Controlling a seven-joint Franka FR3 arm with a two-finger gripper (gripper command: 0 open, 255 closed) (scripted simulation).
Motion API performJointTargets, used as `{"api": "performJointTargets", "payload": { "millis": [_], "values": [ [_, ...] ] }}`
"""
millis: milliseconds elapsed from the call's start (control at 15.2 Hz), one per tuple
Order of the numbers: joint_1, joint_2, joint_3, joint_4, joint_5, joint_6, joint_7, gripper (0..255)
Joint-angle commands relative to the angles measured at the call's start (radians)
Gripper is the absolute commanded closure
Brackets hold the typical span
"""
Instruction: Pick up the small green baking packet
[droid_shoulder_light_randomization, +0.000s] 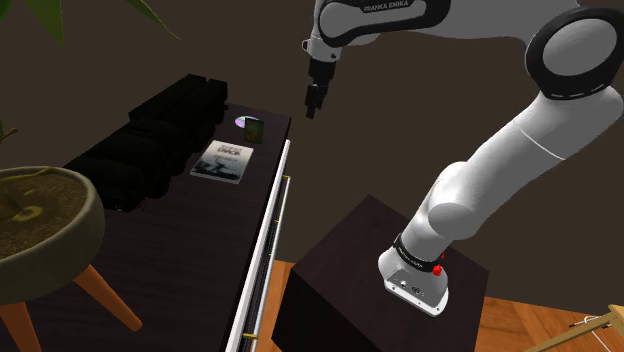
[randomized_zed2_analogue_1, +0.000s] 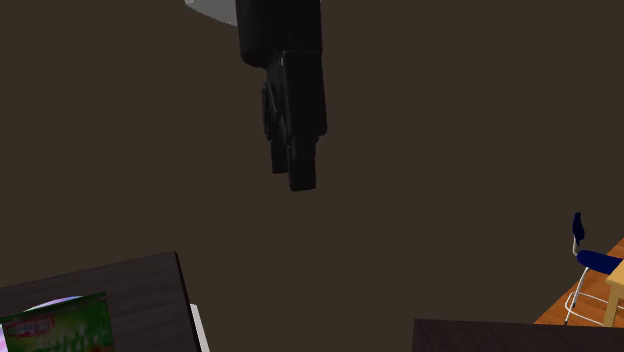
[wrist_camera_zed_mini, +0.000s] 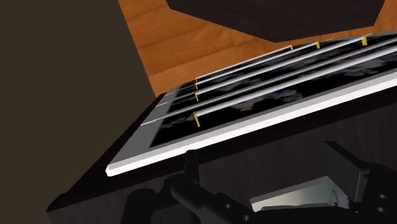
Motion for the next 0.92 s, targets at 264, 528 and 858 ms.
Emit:
{"api": "performJointTargets", "payload": {
  "millis": [264,528,858],
  "values": [
    [0.018,0.226,-0.014,0.174,0.058,0.068,-0.145,0],
    [0.020,0.375,-0.006,0.318,0.100,0.081,-0.232,0],
    [0.015,0.565,0.019,0.531,0.145,0.067,-0.325,0]
  ]
}}
